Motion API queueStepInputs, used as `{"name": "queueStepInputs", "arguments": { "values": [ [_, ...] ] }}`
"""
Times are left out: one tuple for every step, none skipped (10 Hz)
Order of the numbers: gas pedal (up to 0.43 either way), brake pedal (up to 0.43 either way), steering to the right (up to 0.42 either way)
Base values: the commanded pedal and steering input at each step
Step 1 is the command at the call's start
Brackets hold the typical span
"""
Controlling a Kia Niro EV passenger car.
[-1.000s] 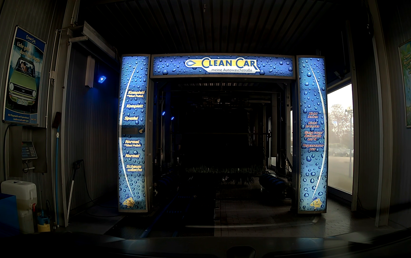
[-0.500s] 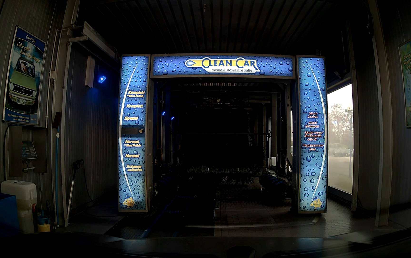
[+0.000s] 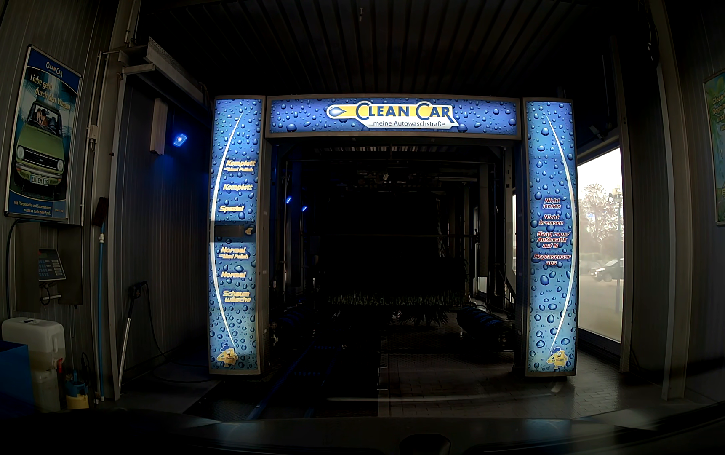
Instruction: Follow the waypoints while adhering to traffic rules and regulations
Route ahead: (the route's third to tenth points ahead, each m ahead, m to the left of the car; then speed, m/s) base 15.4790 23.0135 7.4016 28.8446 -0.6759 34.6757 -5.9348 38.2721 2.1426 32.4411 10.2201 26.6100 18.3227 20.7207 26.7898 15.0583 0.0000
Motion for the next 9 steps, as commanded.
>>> {"name": "queueStepInputs", "arguments": {
  "values": [
    [0.0, 0.0, -0.014],
    [0.0, 0.0, -0.015],
    [0.0, 0.0, -0.015],
    [0.0, 0.0, -0.014],
    [0.0, 0.006, -0.015],
    [0.0, 0.006, -0.014],
    [0.0, 0.0, -0.014],
    [0.0, 0.0, -0.014],
    [0.0, 0.006, -0.014]
  ]
}}
